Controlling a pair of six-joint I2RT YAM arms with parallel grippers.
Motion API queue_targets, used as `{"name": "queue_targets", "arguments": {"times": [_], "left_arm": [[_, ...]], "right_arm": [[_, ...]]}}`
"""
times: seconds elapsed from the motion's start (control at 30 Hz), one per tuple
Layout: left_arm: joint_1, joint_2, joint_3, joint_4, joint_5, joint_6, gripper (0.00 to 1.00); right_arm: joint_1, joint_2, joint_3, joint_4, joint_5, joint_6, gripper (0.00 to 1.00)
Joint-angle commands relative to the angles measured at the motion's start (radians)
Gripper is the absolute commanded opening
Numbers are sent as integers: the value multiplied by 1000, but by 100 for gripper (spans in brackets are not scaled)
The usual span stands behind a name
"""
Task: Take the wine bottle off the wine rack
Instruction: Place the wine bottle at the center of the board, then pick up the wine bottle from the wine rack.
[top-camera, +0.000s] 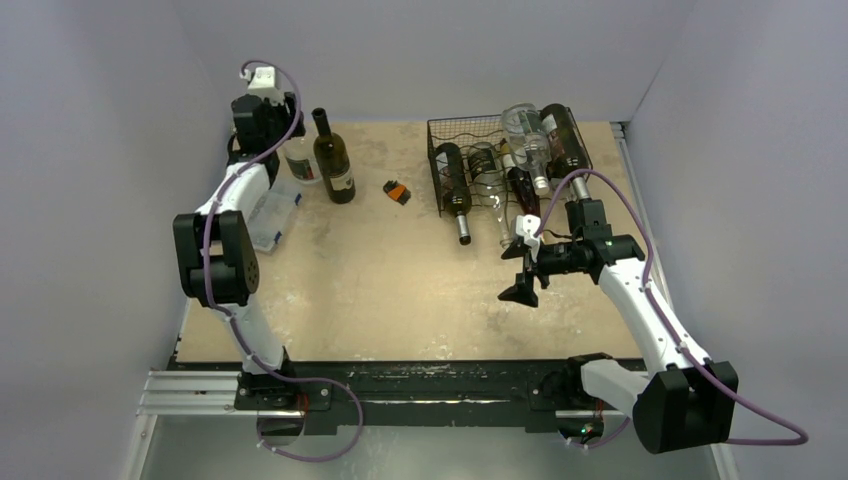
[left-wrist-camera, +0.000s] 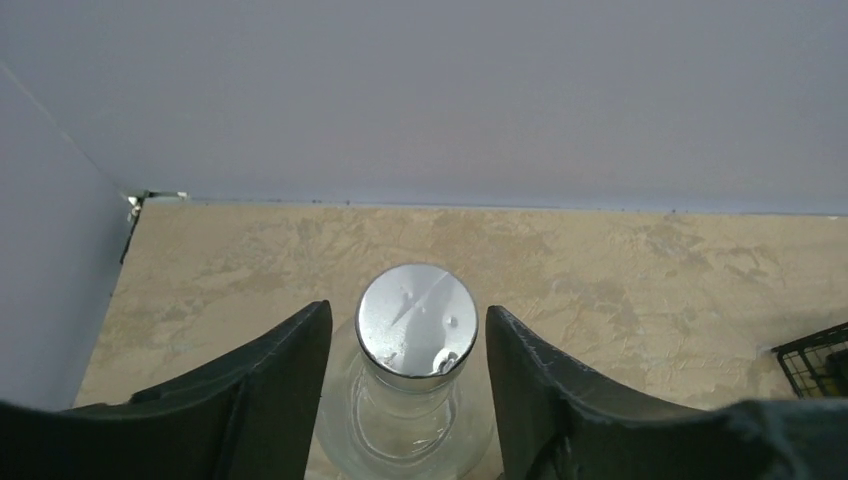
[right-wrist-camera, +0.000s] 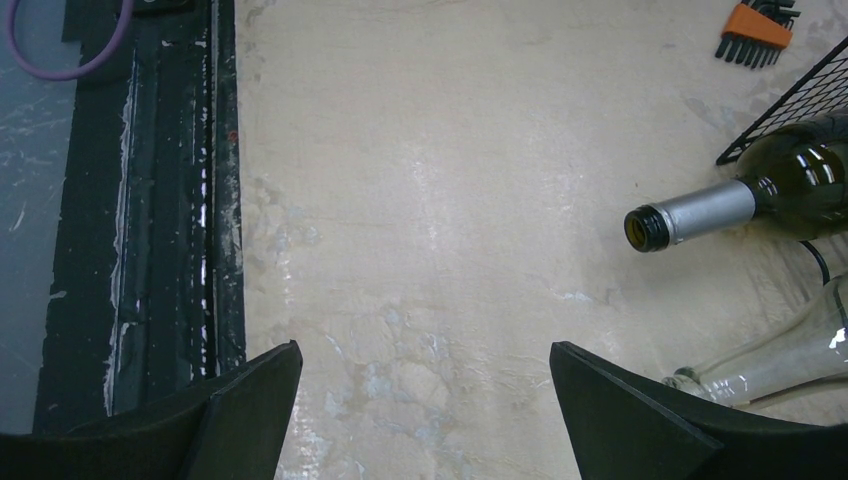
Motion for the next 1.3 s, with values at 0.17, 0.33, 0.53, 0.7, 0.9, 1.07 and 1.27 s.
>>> {"name": "queue_targets", "arguments": {"times": [0.17,0.33,0.53,0.7,0.9,1.07,1.27], "left_arm": [[9,-223,-30,82,-9,9,69],[18,-365,-87,-5,-58,-53,79],[29,-587,-212,-141,-35,-224,94],[30,-736,-303,-329,46,-363,100],[30,-902,-411,-517,257,-407,100],[30,-1052,-562,-533,390,-394,99],[17,-1153,-652,-607,458,-287,95]], "right_arm": [[-5,-28,20,-14,-7,-19,99],[-5,-40,21,-18,-10,-21,99],[-5,-62,24,-15,-42,-20,99],[-13,-80,28,-14,-46,-13,99],[-48,-97,68,-42,-68,7,99],[-50,-108,151,-115,-57,22,99],[-51,-54,330,-114,3,216,99]]}}
